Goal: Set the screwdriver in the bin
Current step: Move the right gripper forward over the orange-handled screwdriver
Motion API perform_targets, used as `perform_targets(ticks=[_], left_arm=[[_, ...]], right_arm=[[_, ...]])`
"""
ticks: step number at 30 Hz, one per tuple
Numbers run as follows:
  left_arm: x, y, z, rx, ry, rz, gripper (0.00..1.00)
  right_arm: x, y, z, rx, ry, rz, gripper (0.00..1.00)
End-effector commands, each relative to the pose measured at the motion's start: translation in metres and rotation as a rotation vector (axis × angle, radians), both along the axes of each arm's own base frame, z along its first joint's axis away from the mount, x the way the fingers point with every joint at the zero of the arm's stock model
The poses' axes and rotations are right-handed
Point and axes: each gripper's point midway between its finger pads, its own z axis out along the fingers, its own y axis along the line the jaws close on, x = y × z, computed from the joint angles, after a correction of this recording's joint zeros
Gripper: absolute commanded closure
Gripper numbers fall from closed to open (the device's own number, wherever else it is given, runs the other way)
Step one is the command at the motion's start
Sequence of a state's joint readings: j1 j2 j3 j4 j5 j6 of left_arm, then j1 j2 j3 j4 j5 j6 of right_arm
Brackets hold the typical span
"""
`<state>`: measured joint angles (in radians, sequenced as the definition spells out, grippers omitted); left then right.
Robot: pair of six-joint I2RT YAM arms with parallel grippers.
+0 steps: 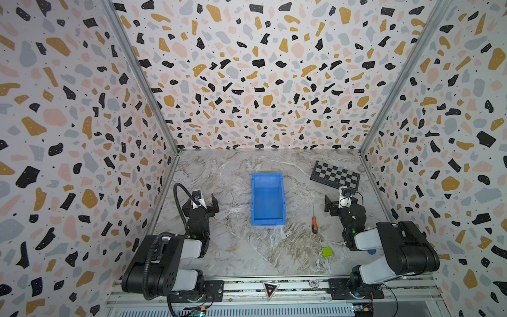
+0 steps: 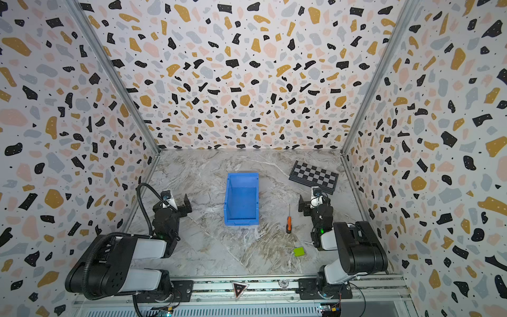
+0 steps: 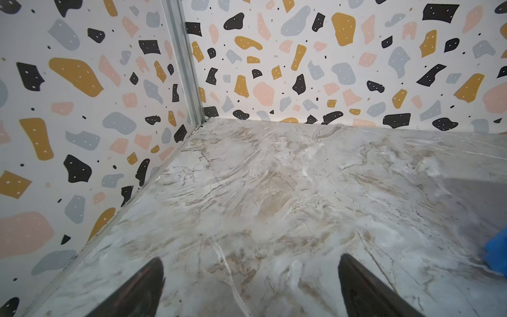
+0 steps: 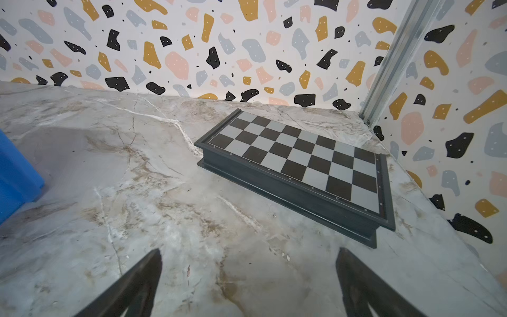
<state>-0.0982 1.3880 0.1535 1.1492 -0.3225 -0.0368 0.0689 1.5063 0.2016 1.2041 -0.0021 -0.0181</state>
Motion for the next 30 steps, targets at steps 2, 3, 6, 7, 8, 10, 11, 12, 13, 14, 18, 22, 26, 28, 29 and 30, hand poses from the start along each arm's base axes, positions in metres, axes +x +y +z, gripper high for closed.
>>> perform_targets(ticks=[2, 3, 6, 7, 8, 10, 11, 12, 13, 14, 18, 22, 26, 28, 29, 30], left_arm=[[0.0048, -0.0005, 0.0129, 0.008, -0.046, 0.000, 0.00], [0.0047, -0.0004, 0.0130, 0.008, -0.046, 0.000, 0.00], [0.0047, -0.0003, 0.0136, 0.008, -0.048, 0.001, 0.00], [0.0047, -0.0002, 0.0134, 0.008, -0.047, 0.001, 0.00], [0.0047, -0.0003, 0.0136, 0.008, -0.048, 0.001, 0.00], [0.0044, -0.0003, 0.0129, 0.008, -0.046, 0.001, 0.00], [0.0044, -0.0003, 0.0132, 0.008, -0.047, 0.001, 0.00], [0.0044, -0.0003, 0.0131, 0.008, -0.047, 0.001, 0.00], [0.0047, -0.0003, 0.0133, 0.008, -0.047, 0.001, 0.00], [0.0046, -0.0003, 0.0130, 0.008, -0.046, 0.001, 0.00], [0.0044, -0.0003, 0.0134, 0.008, -0.048, 0.001, 0.00], [0.0042, 0.0032, 0.0134, 0.002, -0.049, 0.023, 0.00], [0.0042, 0.0031, 0.0138, 0.002, -0.050, 0.023, 0.00], [0.0038, 0.0033, 0.0141, 0.004, -0.051, 0.023, 0.00], [0.0033, 0.0042, 0.0140, 0.003, -0.052, 0.028, 0.00], [0.0029, 0.0070, 0.0146, -0.001, -0.052, 0.046, 0.00]], right_arm=[[0.0061, -0.0002, 0.0155, -0.002, -0.044, -0.009, 0.01], [0.0060, -0.0003, 0.0157, -0.003, -0.045, -0.009, 0.01], [0.0060, -0.0001, 0.0157, -0.003, -0.045, -0.008, 0.01], [0.0060, -0.0003, 0.0153, -0.002, -0.043, -0.009, 0.01], [0.0060, -0.0004, 0.0156, -0.003, -0.044, -0.009, 0.01], [0.0058, -0.0003, 0.0155, -0.002, -0.044, -0.009, 0.01], [0.0061, -0.0002, 0.0160, -0.002, -0.046, -0.009, 0.01], [0.0060, -0.0001, 0.0158, -0.002, -0.045, -0.009, 0.01], [0.0061, -0.0001, 0.0162, -0.001, -0.046, -0.009, 0.01], [0.0061, -0.0003, 0.0158, -0.002, -0.045, -0.009, 0.01], [0.0061, -0.0003, 0.0162, -0.002, -0.046, -0.009, 0.01], [0.0061, -0.0003, 0.0154, 0.000, -0.044, -0.009, 0.01], [0.0060, -0.0002, 0.0159, -0.001, -0.046, -0.009, 0.01], [0.0065, -0.0009, 0.0158, 0.004, -0.045, -0.011, 0.01], [0.0062, -0.0011, 0.0158, 0.006, -0.046, -0.006, 0.01], [0.0052, -0.0010, 0.0166, 0.006, -0.049, -0.005, 0.01]])
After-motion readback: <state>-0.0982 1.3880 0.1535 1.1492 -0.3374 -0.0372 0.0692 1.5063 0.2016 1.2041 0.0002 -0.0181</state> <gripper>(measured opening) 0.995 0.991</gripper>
